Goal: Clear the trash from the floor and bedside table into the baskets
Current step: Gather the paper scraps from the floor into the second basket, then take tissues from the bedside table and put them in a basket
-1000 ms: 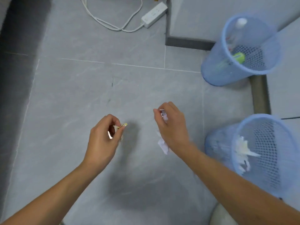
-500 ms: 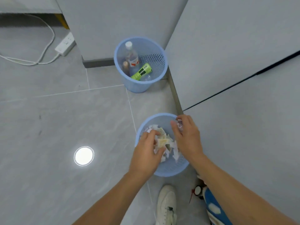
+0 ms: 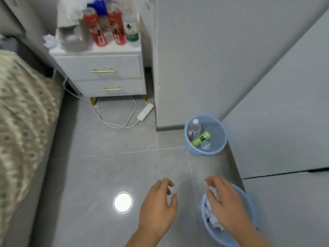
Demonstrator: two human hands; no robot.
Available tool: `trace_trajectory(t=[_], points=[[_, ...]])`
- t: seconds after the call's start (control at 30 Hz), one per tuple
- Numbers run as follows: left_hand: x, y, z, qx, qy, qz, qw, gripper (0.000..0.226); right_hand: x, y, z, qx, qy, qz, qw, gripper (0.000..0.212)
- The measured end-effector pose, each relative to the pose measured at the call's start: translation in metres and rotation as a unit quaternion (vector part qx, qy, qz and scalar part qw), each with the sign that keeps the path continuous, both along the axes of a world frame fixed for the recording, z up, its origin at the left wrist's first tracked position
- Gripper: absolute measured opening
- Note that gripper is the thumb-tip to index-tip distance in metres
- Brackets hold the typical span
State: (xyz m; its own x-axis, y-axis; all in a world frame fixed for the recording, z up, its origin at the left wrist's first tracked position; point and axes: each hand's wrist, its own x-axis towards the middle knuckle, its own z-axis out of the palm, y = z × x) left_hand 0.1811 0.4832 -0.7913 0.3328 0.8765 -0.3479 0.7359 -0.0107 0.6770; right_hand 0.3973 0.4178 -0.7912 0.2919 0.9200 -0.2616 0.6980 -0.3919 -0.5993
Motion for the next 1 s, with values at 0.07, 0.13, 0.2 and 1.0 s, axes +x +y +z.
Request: trace_trajectory(t=[0.07,0.13,0.2,1.0], points=[[-0.045,0.042,0.041,0.035,-0.003,0.008,0.999,0.021,-0.048,0.050,0.040,0.021,-0.011,0.003,1.000,0.024],[-0.094,0.085,0.082,0.074,-0.003,0.019,0.997,0.023,-0.101,0.102,0.078,0.053,-0.024,0.013,0.998,0.025],[-0.148,0.129,0.126,0.115,-0.006,0.029,0.993,0.026,-0.155,0.155,0.118,0.091,-0.018,0.030,0.995,0.026],[-0.269,0.538,0.195,0.153,-0.003,0.070,0.986,0.017,-0.248,0.574,0.178,0.123,-0.017,0.082,0.989,0.028]])
